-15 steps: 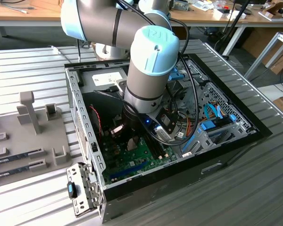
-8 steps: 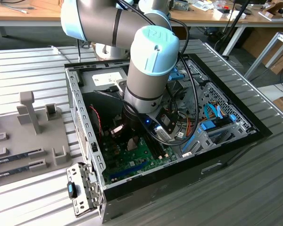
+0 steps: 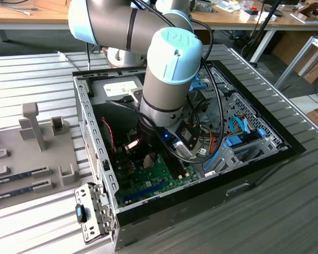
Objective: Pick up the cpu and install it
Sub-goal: 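Place the cpu into insertion slot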
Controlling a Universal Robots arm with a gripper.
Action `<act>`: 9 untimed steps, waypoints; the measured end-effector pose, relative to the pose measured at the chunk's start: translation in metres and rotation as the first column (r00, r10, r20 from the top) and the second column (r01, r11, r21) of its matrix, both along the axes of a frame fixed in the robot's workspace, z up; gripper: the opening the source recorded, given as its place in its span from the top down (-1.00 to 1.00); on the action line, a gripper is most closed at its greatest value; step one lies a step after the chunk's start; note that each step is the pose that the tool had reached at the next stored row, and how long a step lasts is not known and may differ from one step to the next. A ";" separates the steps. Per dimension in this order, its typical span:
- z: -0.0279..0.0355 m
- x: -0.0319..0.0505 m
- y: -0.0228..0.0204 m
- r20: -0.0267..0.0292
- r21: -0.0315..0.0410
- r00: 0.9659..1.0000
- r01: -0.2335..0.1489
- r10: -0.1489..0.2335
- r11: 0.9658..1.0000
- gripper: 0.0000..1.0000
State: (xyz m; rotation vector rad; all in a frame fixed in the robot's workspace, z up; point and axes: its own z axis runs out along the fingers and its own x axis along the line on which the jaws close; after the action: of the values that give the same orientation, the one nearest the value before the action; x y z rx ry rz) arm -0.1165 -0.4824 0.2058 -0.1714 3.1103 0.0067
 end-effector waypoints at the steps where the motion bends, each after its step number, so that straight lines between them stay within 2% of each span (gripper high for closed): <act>1: 0.0008 0.0000 0.0000 0.000 0.000 1.000 0.000 0.000 1.000 0.14; 5: 0.0025 -0.0039 0.0000 0.000 0.000 1.000 0.006 -0.006 1.000 0.14; 9: 0.0022 -0.0052 0.0000 0.000 0.000 0.998 0.060 -0.060 0.998 0.14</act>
State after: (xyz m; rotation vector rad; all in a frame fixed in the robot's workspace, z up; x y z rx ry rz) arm -0.1217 -0.4824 0.2080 -0.0778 3.1138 0.0052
